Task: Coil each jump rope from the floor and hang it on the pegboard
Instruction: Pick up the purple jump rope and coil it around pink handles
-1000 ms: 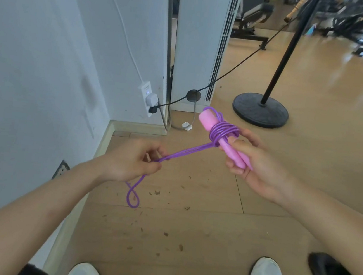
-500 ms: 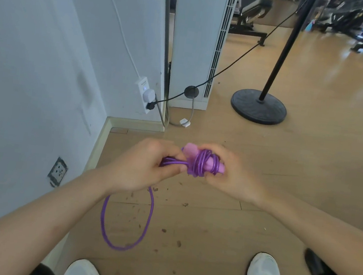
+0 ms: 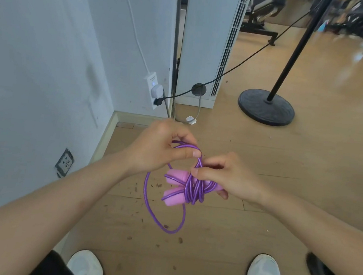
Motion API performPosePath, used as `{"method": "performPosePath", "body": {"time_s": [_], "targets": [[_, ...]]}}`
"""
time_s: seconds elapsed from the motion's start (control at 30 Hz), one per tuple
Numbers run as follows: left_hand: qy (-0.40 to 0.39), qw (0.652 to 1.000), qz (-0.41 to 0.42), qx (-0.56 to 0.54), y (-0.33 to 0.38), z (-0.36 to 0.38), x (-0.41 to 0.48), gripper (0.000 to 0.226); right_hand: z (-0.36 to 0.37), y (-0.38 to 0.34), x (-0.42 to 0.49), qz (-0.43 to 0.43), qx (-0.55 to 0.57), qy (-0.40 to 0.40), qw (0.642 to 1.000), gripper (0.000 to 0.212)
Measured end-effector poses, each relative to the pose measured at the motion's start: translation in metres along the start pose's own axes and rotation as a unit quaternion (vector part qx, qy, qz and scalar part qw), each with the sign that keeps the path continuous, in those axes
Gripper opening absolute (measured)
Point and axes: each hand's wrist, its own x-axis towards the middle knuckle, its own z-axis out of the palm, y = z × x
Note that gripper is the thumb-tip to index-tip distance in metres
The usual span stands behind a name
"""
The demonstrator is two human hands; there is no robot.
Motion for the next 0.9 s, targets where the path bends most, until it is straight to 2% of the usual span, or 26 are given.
{"method": "performPosePath", "body": {"time_s": [0.17,0.23,0.3,0.4,0.5,0.6,0.67,0.77,0.9], "targets": [[0.081,0.985,0.043,0.147,-0.007,-0.002,0.000,0.041,-0.001,0.003,0.000,0.030,0.045,-0.020,0.998,0.024],[0.134,0.974,0.069,0.169,-0.001,-0.005,-0.003,0.037,-0.004,0.004,0.000,0.050,0.061,-0.017,0.997,0.023],[0.143,0.965,0.119,0.184,0.007,-0.007,-0.008,0.028,-0.007,0.004,0.001,0.066,0.073,-0.012,0.995,0.024],[0.091,0.964,0.159,0.194,0.009,-0.005,-0.016,0.014,-0.013,0.002,0.002,0.081,0.076,-0.022,0.994,0.025],[0.030,0.988,0.090,0.122,0.010,-0.003,-0.020,0.019,-0.017,0.000,0.002,0.084,0.071,-0.041,0.993,0.026],[-0.083,0.996,0.001,0.040,0.015,0.003,-0.024,0.061,-0.017,-0.001,0.001,0.080,0.077,-0.051,0.993,0.029],[-0.147,0.988,-0.022,0.033,0.019,0.012,-0.028,0.090,-0.015,-0.001,0.002,0.075,0.083,-0.056,0.992,0.034],[-0.132,0.987,0.000,0.088,0.022,0.025,-0.030,0.103,-0.013,0.000,0.001,0.067,0.097,-0.052,0.992,0.039],[-0.075,0.995,0.007,0.071,0.021,0.022,-0.025,0.083,-0.012,0.002,0.000,0.076,0.136,-0.032,0.987,0.045]]}}
